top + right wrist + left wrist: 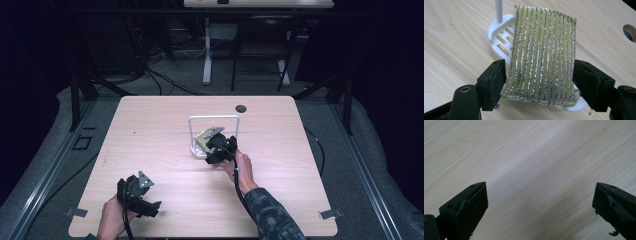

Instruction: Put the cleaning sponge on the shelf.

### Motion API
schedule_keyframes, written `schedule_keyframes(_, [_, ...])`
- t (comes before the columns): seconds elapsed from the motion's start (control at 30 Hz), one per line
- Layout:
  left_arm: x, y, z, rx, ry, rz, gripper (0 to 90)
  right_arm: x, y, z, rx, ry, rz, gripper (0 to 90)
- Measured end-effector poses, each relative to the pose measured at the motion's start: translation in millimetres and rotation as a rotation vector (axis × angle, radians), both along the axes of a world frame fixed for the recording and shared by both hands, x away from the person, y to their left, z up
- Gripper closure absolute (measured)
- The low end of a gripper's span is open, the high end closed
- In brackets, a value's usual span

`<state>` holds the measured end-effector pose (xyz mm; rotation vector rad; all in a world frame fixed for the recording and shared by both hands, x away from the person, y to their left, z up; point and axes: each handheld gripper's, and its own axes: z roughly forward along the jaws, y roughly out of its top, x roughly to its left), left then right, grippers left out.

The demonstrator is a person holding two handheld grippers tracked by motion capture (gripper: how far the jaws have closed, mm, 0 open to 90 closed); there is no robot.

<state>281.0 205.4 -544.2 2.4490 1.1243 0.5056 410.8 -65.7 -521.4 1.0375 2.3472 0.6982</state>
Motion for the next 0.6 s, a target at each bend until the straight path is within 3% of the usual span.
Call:
schedule_keyframes(0.33, [-1.0, -0.8, 0.3, 0.002, -0.007, 0.005, 0.1, -18.2, 0.3, 15.1, 0.024, -0.004, 0.058, 18.6])
schedule_keyframes(0.6, [-0.7, -0.9, -0.2, 0.006, -0.005, 0.004, 0.1, -31.4, -10.4, 26.0, 0.041, -0.005, 0.1, 14.0])
